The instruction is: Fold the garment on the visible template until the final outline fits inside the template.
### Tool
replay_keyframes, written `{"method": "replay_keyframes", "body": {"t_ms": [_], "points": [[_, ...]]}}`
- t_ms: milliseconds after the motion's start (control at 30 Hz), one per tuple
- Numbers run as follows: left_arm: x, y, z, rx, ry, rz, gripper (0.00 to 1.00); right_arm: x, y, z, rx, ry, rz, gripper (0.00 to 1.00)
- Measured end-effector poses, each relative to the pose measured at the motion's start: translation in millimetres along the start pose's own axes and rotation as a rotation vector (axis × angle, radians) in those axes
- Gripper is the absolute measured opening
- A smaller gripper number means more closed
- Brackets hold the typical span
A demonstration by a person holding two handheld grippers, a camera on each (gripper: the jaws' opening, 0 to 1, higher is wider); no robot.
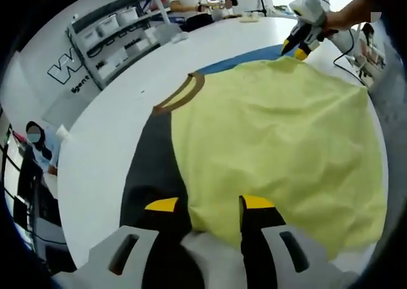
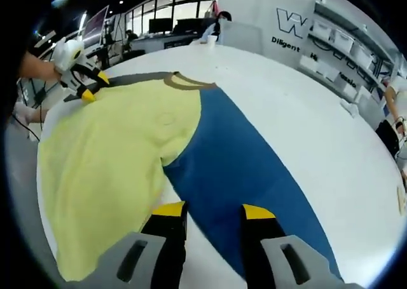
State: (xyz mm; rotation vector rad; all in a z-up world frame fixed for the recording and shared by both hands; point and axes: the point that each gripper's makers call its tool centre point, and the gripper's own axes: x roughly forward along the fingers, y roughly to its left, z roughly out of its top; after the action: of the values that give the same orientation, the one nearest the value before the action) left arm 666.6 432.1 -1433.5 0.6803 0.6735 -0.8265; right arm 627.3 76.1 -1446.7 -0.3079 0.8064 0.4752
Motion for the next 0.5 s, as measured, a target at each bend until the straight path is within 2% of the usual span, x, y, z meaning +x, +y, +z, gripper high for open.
{"method": "replay_keyframes", "body": {"t_ms": [233,500], "points": [[0,-0.4,0.3,0.010,0.001,-0.007,0.43,1,-13,-2.6,0.055,-0.003,-0.016,0.36],[4,7.4,0.5,-0.022,0.008,-0.010,0.48,-2,-29,-6.5,0.064,0.013,-0.058,0.35]]}}
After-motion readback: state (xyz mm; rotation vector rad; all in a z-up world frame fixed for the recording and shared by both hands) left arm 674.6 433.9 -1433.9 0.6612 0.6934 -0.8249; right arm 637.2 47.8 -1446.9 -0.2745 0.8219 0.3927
